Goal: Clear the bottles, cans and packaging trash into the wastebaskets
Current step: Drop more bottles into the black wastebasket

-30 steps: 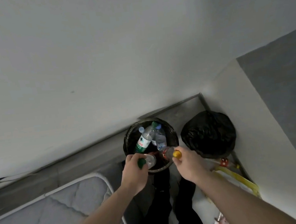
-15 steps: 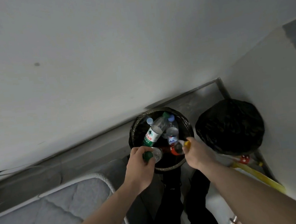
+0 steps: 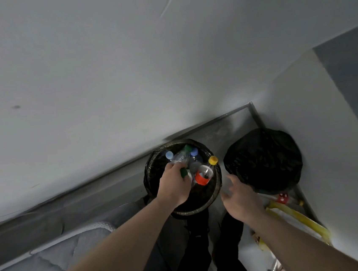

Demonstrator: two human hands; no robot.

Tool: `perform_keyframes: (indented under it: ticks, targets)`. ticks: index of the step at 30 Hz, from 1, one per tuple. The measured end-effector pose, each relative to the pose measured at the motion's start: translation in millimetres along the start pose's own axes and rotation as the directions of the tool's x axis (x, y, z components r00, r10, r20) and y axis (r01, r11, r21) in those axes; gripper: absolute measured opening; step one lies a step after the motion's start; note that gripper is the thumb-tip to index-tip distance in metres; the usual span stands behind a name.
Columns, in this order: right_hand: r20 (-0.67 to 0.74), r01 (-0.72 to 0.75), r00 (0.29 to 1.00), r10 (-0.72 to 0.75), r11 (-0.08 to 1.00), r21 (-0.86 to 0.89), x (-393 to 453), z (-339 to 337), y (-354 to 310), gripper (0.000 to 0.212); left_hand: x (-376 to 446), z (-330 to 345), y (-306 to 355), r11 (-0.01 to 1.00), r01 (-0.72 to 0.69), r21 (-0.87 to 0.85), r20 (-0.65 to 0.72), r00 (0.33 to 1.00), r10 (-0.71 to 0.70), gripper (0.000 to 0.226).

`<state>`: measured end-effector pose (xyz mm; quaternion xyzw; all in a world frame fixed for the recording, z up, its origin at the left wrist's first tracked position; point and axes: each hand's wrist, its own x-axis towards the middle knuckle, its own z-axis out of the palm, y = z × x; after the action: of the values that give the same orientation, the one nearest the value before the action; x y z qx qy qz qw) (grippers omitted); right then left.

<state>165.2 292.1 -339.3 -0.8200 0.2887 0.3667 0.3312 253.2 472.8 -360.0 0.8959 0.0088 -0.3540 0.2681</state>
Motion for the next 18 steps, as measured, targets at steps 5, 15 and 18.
perform_keyframes:
  ticks: [5,15,18]
  targets:
    - [0.065,-0.056,0.996,0.057,0.998,-0.015,2.6,11.5,24.0,0.060,32.4,21.1,12.2,0.992,-0.074,0.099,0.020,0.997,0.072,0.035]
    - [0.117,-0.092,0.989,0.088,0.995,0.029,11.2,10.0,48.0,0.062,73.3,42.8,23.6,0.969,-0.109,0.221,0.093,0.992,0.090,0.052]
    - [0.110,-0.096,0.990,0.091,0.994,0.047,2.9,2.7,48.7,0.063,63.2,32.5,25.0,0.968,-0.096,0.233,0.110,0.991,0.072,0.064]
